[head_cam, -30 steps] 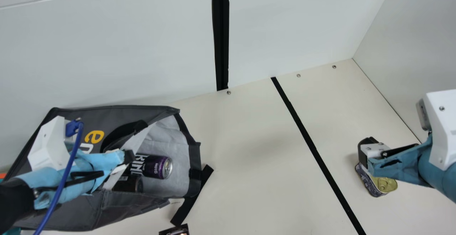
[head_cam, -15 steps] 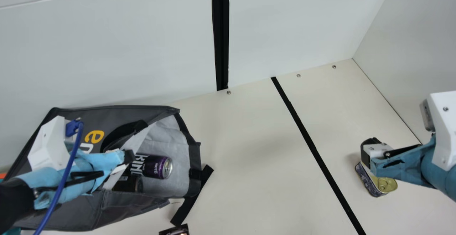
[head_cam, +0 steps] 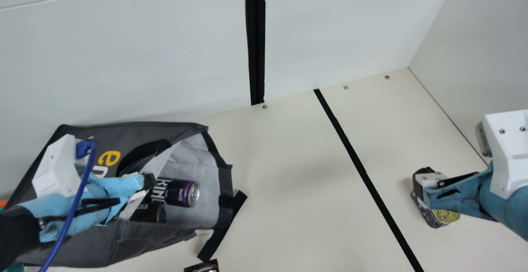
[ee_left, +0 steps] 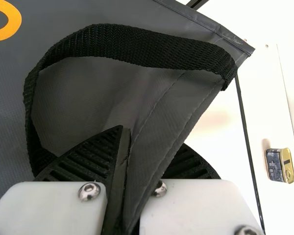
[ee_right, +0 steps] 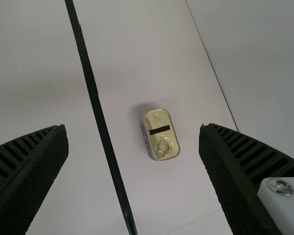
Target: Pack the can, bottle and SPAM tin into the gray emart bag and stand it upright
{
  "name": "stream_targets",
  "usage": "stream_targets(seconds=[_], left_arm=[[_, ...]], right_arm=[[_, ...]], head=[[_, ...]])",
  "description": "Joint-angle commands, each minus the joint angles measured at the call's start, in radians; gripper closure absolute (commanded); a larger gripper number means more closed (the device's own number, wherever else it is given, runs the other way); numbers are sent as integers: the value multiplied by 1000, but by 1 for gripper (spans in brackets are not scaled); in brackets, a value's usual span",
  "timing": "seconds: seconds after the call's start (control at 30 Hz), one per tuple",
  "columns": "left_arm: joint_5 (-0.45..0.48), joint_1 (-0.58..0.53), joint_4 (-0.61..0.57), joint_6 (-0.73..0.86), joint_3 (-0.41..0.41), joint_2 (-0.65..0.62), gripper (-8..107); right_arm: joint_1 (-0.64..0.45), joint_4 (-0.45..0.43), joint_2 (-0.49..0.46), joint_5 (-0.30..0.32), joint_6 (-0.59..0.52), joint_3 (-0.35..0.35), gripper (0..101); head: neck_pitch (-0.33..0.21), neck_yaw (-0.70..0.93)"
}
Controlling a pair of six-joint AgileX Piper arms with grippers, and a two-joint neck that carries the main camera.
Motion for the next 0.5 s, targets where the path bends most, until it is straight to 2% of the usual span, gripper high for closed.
stream_targets(seconds=[0.0,0.47], left_arm=[[0,0,0,0,0,0,107],[0,0,0,0,0,0,107]], right_arm=[[-2,7,-1,2,-2,14,6],[-26,57,-2,2,-5,113,6]], head=[[-23,-2],[-23,-2]])
